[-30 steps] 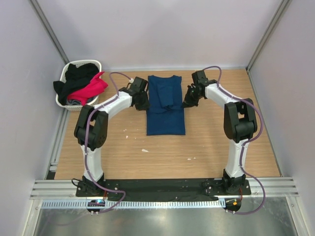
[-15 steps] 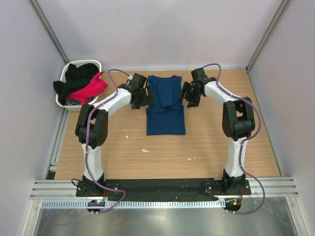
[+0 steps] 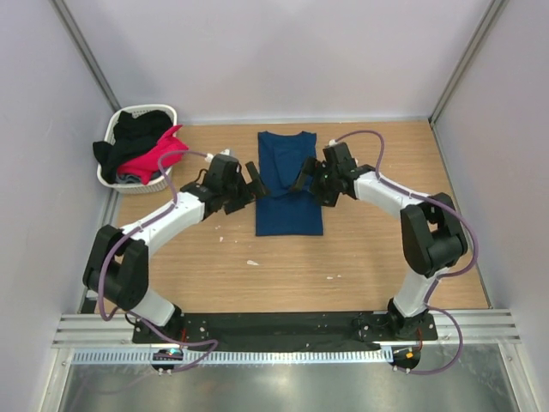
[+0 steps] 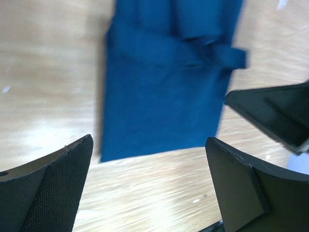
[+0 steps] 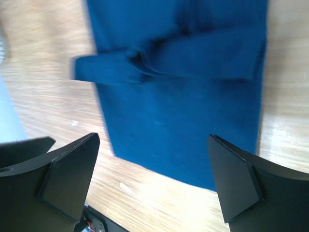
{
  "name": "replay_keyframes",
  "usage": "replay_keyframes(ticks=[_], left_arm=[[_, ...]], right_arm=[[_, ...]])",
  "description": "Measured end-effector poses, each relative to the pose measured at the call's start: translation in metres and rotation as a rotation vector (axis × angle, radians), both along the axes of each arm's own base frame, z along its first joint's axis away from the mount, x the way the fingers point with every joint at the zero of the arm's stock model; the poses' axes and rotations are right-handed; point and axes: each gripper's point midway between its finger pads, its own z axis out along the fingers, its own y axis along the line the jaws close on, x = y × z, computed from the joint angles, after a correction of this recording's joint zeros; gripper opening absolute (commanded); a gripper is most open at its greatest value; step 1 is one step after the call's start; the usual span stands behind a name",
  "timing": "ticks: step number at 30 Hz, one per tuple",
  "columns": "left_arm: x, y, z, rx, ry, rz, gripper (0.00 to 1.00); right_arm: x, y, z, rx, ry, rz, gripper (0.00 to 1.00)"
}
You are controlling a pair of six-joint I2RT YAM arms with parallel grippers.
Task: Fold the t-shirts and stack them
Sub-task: Fold the tshirt
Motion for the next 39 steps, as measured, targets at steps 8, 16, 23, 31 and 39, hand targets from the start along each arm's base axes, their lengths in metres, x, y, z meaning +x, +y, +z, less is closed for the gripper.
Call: replay_keyframes(ticks=[8,16,23,31,39], left_arm=[[-0.027,0.028,-0.030,0.072,0.052,0.061,1.00],[-0.039,0.054,-0.010,0.108,-0.038,0.123,1.00],[-0.047,0.068,-0.018,0.177,-0.023,0.126,1.00],[-0.051,0.075,-0.015,0.203,-0.034,0.124,1.00],[-0.052,0.080,-0.017,0.217,-0.022,0.126,1.00]], right_arm=[[0.018,0.021,-0.024,-0.137,-0.006,0.107,0.99],[0.020,0.030,-0.007,-0.392,-0.165,0.322,0.55],[0.010,0.025,-0.014,-0.466,-0.206,0.522,0.01],[0.001,0.031,-0.034,-0.554,-0.220,0.716,0.01],[-0.006,0.028,-0.077,-0.635,-0.149,0.792,0.01]])
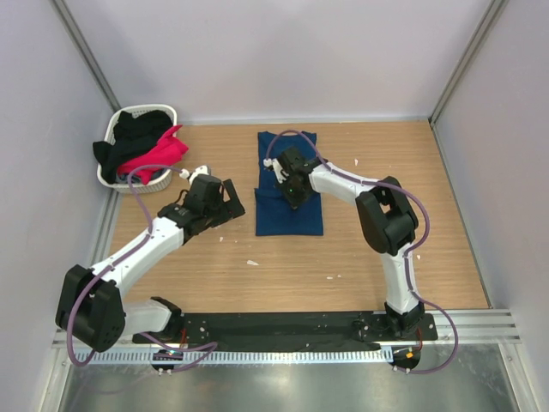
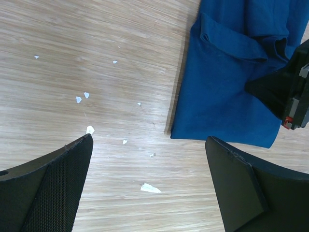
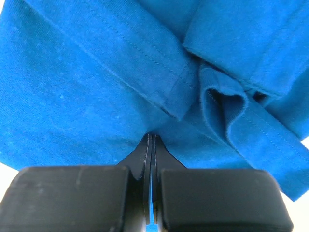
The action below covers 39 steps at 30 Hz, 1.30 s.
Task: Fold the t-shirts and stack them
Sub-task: Fold the tshirt
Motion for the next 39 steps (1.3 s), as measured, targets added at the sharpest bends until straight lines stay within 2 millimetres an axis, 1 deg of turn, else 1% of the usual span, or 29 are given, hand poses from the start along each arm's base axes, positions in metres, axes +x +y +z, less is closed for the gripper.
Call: replay_keyframes(ticks=[10,14,16,18,19,20,22,26,31,36,39], left_arm=[[0.001,0.004,-0.001,0.002,0.003,0.010,1.00],[0.001,0.004,-0.001,0.004,0.004,0.010,1.00],[0.001,0.004,-0.002,0.005,0.006,0.010,1.00],[0.001,0.004,-0.002,0.006,0.007,0.011,1.00],[0.001,0.004,-0.003,0.006,0.008,0.011,1.00],[0.001,0.004,-0.003,0.006,0.008,0.011,1.00],[0.001,0.004,-0.003,0.006,0.008,0.011,1.00],[0.001,0.005,-0.003,0.006,0.008,0.011,1.00],[0.001,0.003,-0.003,-0.001,0.011,0.005,1.00],[0.005,-0.007,-0.005,-0.033,0.010,-0.025,1.00],[0.010,-0.013,-0.012,-0.036,0.018,-0.047,1.00]], right_arm=[[0.026,-0.001,0.005,-0.030,-0.108,-0.038,0.01],[0.034,0.000,0.000,-0.039,-0.125,-0.045,0.02],[0.036,0.000,0.000,-0.040,-0.134,-0.048,0.29],[0.040,-0.001,0.001,-0.048,-0.153,-0.054,0.51],[0.043,-0.002,0.002,-0.055,-0.167,-0.055,0.65],[0.046,-0.002,0.004,-0.056,-0.185,-0.058,0.70],[0.053,-0.002,0.006,-0.053,-0.217,-0.064,0.75],[0.061,-0.003,0.010,-0.048,-0.275,-0.082,0.80],[0.078,-0.002,0.021,-0.030,-0.354,-0.121,0.80],[0.098,0.001,0.032,0.047,-0.363,-0.199,0.79],[0.111,-0.007,0.034,0.122,-0.337,-0.284,0.78]])
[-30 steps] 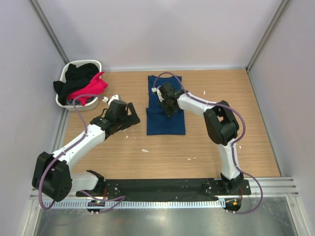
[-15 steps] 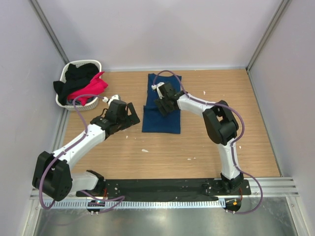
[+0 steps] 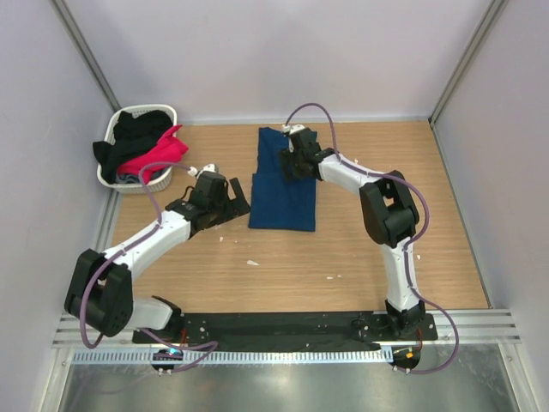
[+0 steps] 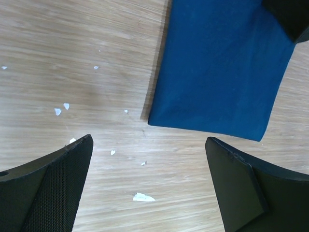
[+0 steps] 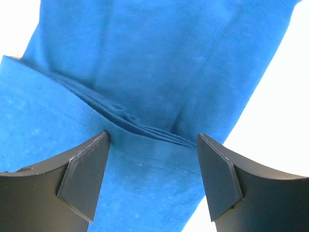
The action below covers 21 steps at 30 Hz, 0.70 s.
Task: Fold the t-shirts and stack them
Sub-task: Fold the tshirt
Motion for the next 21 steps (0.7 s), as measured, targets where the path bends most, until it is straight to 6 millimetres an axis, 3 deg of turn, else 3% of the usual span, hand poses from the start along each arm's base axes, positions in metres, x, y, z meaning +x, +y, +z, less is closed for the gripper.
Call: replay_keyframes(ticks=[7,10,13,17,21], left_arm=[[0.031,-0.021,-0.004,-0.001,-0.011,-0.055,1.00],[0.058,-0.039,0.010,-0.019,-0.057,-0.096,1.00],[0.083,-0.058,0.027,-0.052,-0.109,-0.142,0.99],[0.097,-0.077,0.036,-0.073,-0.146,-0.188,0.98],[0.093,-0.087,0.026,-0.066,-0.127,-0.212,0.97]], right_arm=[[0.023,-0.032,-0.015,0.142,0.065,-0.150,0.78],[0.024,-0.031,-0.024,0.166,0.091,-0.161,0.79],[0.022,-0.023,-0.019,0.191,0.104,-0.144,0.84],[0.025,-0.019,0.009,0.228,0.121,-0.178,1.00],[0.026,-0.026,0.061,0.320,0.103,-0.261,1.00]])
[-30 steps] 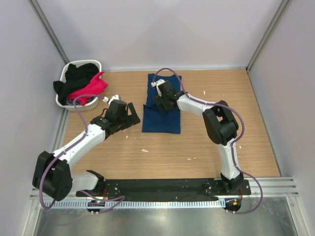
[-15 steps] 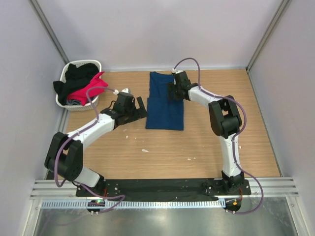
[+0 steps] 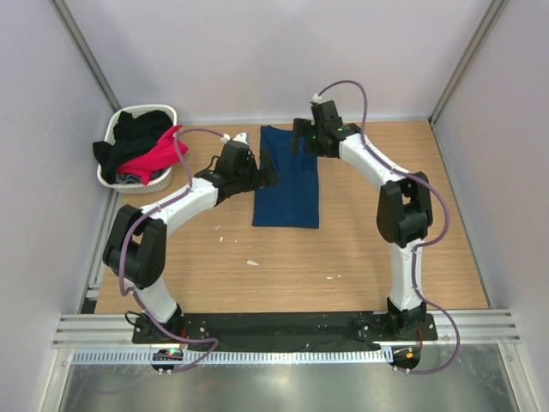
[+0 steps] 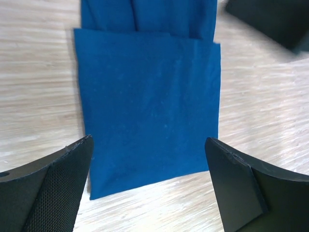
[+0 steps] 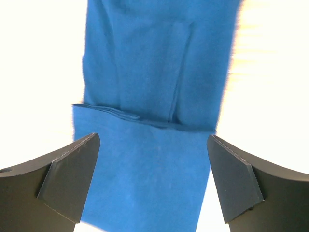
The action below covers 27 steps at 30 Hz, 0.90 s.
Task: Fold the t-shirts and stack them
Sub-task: Fold the tshirt
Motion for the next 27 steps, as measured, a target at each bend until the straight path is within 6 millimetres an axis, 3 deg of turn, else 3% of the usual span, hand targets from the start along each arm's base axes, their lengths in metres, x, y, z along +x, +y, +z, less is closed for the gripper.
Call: replay_keyframes(ticks=[4,7,9,11,13,16,19,27], left_arm=[[-0.008,-0.010,-0.010,0.011,0.020,-0.024,0.93],[-0.016,-0.013,-0.018,0.020,0.038,-0.035,0.88],[-0.021,-0.012,-0.024,0.027,0.054,-0.034,0.84],[-0.027,-0.010,-0.034,0.036,0.078,-0.031,0.73],[-0.034,-0.006,-0.045,0.046,0.108,-0.026,0.56],[-0.042,-0.001,-0.056,0.054,0.146,-0.013,0.48],[-0.045,0.000,-0.059,0.055,0.168,-0.002,0.53],[-0.060,0.014,-0.077,0.102,0.223,0.022,0.59]], right_arm=[[-0.018,-0.026,0.051,0.086,-0.025,-0.107,0.99],[-0.046,-0.041,0.056,0.134,0.008,-0.156,0.87],[-0.070,-0.039,0.039,0.170,0.068,-0.160,0.77],[-0.096,-0.036,0.009,0.181,0.153,-0.159,0.70],[-0.123,-0.037,-0.028,0.175,0.251,-0.166,0.53],[-0.158,-0.042,-0.068,0.155,0.374,-0.193,0.51],[-0.168,-0.045,-0.077,0.148,0.406,-0.205,0.51],[-0.168,-0.040,-0.076,0.180,0.388,-0.201,0.56]])
